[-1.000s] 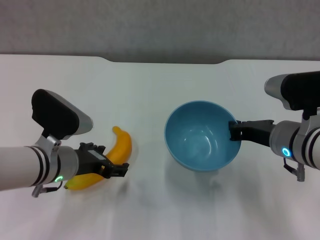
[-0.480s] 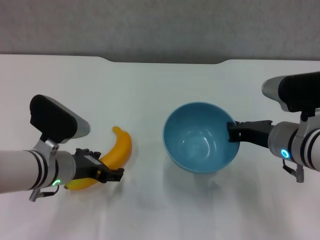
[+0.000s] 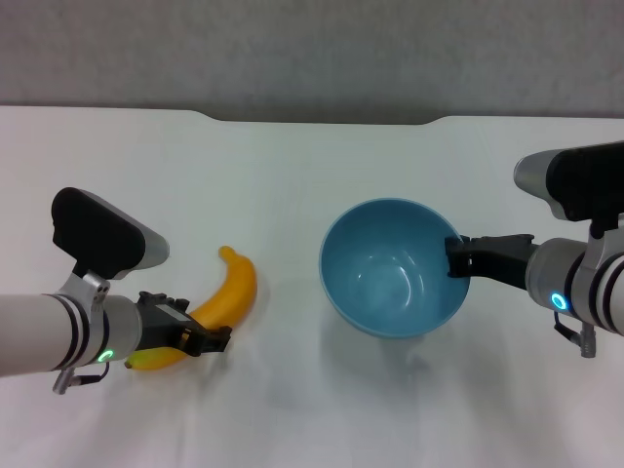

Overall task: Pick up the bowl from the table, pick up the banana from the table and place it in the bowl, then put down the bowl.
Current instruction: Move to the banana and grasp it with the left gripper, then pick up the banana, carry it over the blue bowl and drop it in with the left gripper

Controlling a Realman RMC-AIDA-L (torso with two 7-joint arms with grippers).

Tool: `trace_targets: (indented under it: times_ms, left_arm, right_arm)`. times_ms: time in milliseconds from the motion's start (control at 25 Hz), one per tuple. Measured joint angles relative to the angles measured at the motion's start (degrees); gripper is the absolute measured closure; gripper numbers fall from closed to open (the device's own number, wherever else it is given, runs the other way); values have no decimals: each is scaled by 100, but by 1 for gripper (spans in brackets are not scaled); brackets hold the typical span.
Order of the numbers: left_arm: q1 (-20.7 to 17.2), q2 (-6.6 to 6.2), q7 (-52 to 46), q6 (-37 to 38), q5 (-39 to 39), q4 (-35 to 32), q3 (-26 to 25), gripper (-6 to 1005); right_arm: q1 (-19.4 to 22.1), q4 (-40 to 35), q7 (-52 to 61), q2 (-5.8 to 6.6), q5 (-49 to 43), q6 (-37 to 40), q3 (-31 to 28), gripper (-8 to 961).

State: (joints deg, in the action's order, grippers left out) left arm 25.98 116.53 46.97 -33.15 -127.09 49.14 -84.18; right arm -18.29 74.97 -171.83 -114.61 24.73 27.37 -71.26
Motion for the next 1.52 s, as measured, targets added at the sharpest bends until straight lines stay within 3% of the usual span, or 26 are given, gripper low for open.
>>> trace_targets:
  times_ms: [120, 360, 560, 760, 960, 1120, 1280, 1520]
  left_arm:
    - [-1, -5, 30, -17, 0, -1, -2, 127]
    - [-20, -11, 50, -23, 0, 13, -6, 288]
    - [-43, -9, 39, -36, 0, 73, -76, 500]
    - [-292, -17, 25, -333, -1, 649, -373, 501]
    - [-1078, -12, 39, -816, -7, 2232, -707, 501]
    - [-1469, 18, -16, -1067, 95, 3237, -628, 501]
    - [-1487, 28, -119, -1175, 348, 3630, -320, 501]
    - [-1192, 32, -125, -923, 692, 3482, 58, 501]
  right_arm:
    - [2, 13, 0, 0, -9, -2, 12, 915]
    - [2, 18, 0, 0, -12, -4, 16, 915]
    - [14, 12, 0, 0, -12, -5, 16, 914]
    - [35, -87, 0, 0, 4, -5, -20, 914]
    - [-64, -273, 0, -2, 50, -5, 4, 914]
    - [-123, -312, 33, -13, 85, -5, 69, 914]
    - [-363, -438, 27, -8, 470, -5, 270, 914]
    - [-739, -638, 18, -17, 681, -13, 565, 914]
